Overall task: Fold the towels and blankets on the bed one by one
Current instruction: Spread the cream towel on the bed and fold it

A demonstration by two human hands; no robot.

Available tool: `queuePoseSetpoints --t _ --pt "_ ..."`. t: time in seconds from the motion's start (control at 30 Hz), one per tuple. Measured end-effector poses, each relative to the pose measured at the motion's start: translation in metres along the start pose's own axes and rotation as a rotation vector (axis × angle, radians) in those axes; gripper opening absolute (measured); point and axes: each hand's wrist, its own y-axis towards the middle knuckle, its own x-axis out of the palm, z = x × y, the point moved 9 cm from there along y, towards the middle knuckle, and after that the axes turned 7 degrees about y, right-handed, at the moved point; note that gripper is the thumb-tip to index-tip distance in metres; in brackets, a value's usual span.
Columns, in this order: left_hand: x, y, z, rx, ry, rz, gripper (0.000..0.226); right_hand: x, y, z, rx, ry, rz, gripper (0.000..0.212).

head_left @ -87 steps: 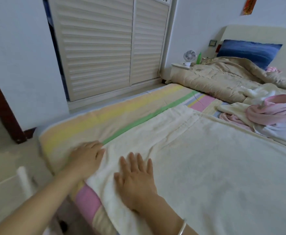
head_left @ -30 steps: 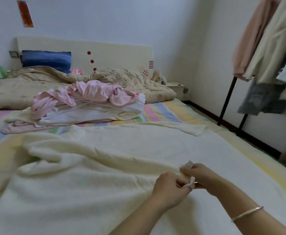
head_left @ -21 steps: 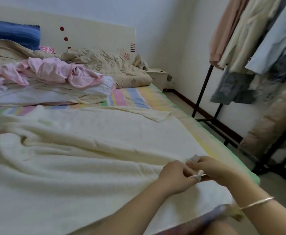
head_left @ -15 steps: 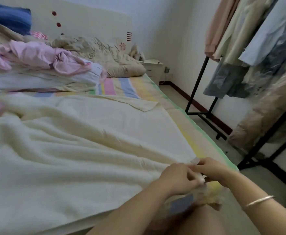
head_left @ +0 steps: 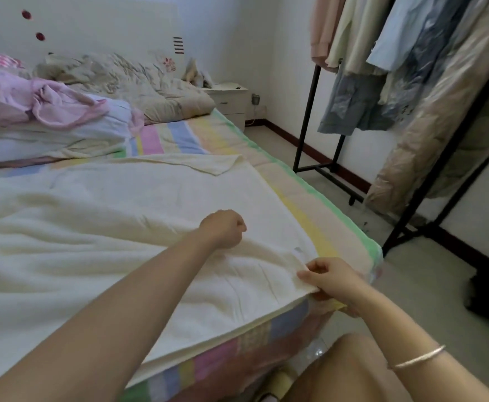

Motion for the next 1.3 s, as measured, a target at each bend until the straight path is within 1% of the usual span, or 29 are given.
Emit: queuePoseSetpoints --t 0.13,0.23,0.3,0.37,0.47,0.53,0.63,0.73,0.8,0.83,0.9,1.0,1.1,1.2,1.3 --pt "0.006 0.011 -0.008 0.057 0.108 -0.184 0.023 -0.005 0.018 -0.008 -0.050 -0.311 -0.009 0.020" --pt "0.013 0.022 -0.012 0.048 0.328 -0.288 0.023 -0.001 0.026 -0.015 -0.077 -0.539 -0.013 0.024" --pt "0.017 0.030 -0.007 0.056 0.391 -0.337 0.020 0.002 0.027 -0.012 -0.065 -0.594 -0.003 0.028" --pt "0.016 0.038 0.001 0.088 0.370 -0.354 0.014 -0.002 0.026 -0.011 -0.074 -0.596 0.053 0.027" --pt "-0.001 0.050 0.002 0.085 0.256 -0.254 0.010 -0.021 0.021 -0.008 -0.101 -0.499 0.201 0.026" --pt "-0.011 0.059 0.003 0.083 0.202 -0.158 0.012 -0.028 0.018 -0.001 -0.107 -0.351 0.232 0.026" --pt "-0.021 0.068 0.020 0.120 0.155 -0.025 0.011 -0.025 0.019 0.011 -0.103 -0.103 0.162 0.028" --pt "-0.037 0.077 0.062 0.201 0.126 0.212 0.009 -0.031 0.023 0.018 -0.068 0.201 0.067 0.026" --pt "-0.039 0.084 0.094 0.253 0.151 0.322 0.011 -0.036 0.024 0.023 -0.042 0.334 0.002 0.023" --pt "-0.034 0.088 0.106 0.271 0.173 0.339 0.012 -0.037 0.023 0.026 -0.035 0.353 -0.024 0.022" --pt "-0.018 0.096 0.116 0.273 0.242 0.318 0.014 -0.035 0.024 0.030 -0.031 0.336 -0.039 0.022" --pt "0.010 0.102 0.108 0.222 0.323 0.258 0.017 -0.030 0.026 0.036 0.001 0.388 -0.054 0.020" --pt "0.019 0.101 0.109 0.228 0.399 0.272 0.019 -0.023 0.024 0.040 -0.001 0.447 -0.081 0.015" --pt "0.017 0.099 0.119 0.260 0.523 0.277 0.020 -0.038 0.022 0.045 -0.064 0.434 -0.015 0.014" --pt "0.019 0.095 0.124 0.275 0.608 0.255 0.019 -0.067 0.026 0.061 -0.066 0.411 0.087 0.010"
